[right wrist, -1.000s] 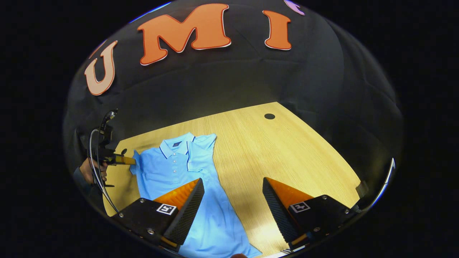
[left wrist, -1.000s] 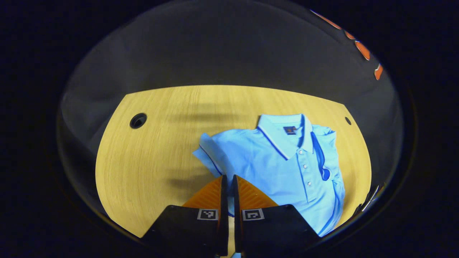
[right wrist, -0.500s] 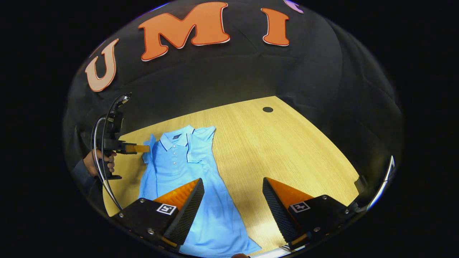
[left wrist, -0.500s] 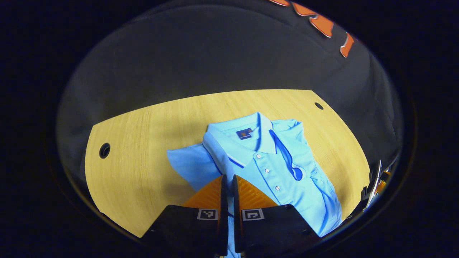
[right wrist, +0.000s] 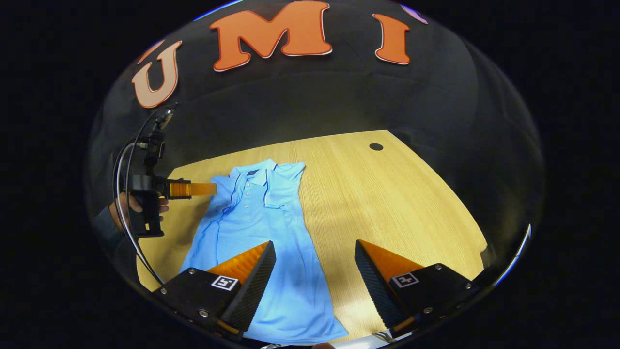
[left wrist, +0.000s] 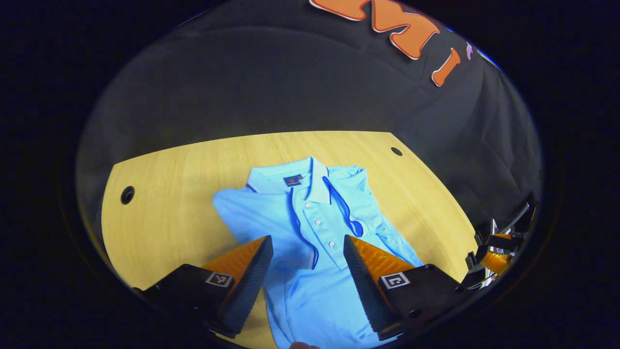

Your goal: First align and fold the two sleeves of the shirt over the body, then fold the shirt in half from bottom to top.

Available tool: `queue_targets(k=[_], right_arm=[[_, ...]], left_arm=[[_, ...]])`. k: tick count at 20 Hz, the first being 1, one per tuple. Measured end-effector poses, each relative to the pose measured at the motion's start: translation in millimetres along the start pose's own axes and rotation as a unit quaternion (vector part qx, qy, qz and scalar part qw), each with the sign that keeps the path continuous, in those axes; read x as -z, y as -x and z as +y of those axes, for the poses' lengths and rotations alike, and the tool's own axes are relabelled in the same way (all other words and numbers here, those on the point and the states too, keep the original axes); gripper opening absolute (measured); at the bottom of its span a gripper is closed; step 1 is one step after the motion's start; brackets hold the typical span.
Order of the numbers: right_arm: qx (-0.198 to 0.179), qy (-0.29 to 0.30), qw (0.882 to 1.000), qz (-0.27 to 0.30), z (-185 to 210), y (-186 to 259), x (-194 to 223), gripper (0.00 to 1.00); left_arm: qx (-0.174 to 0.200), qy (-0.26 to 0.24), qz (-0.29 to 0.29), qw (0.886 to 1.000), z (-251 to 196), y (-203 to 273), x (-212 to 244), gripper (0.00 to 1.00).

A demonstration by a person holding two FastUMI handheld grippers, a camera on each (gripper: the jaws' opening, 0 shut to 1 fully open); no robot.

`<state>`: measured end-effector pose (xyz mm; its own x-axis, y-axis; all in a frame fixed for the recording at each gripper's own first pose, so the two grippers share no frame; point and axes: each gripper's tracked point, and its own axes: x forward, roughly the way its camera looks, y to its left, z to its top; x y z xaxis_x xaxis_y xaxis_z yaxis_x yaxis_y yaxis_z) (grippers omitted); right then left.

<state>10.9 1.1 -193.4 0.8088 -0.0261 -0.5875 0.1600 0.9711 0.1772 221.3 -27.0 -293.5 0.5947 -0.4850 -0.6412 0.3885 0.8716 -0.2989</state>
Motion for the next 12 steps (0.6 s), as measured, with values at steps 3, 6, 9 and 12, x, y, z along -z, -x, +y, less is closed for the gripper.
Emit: queue_targets(k=[3, 6, 9, 12], right_arm=[[-0.019, 0.011, 1.000, 0.017, -0.9, 4.6, 18.2, 0.99], [-0.026, 0.032, 0.999, 0.034, -9.8, 12.7, 38.5, 0.99], [-0.040, 0.045, 0.996, 0.060, -15.6, 17.2, 65.5, 0.99], [-0.055, 0.049, 0.993, 0.088, -16.6, 21.6, 93.7, 0.99]], left_arm=[[-0.030, 0.017, -0.005, 0.999, 3.7, 38.8, 26.0, 1.00], [-0.055, 0.027, -0.010, 0.998, 0.2, 75.4, 57.6, 1.00], [-0.067, 0.041, 0.000, 0.997, -7.9, 105.7, 97.6, 1.00], [-0.081, 0.054, 0.017, 0.995, -15.1, 130.5, 141.6, 1.00]])
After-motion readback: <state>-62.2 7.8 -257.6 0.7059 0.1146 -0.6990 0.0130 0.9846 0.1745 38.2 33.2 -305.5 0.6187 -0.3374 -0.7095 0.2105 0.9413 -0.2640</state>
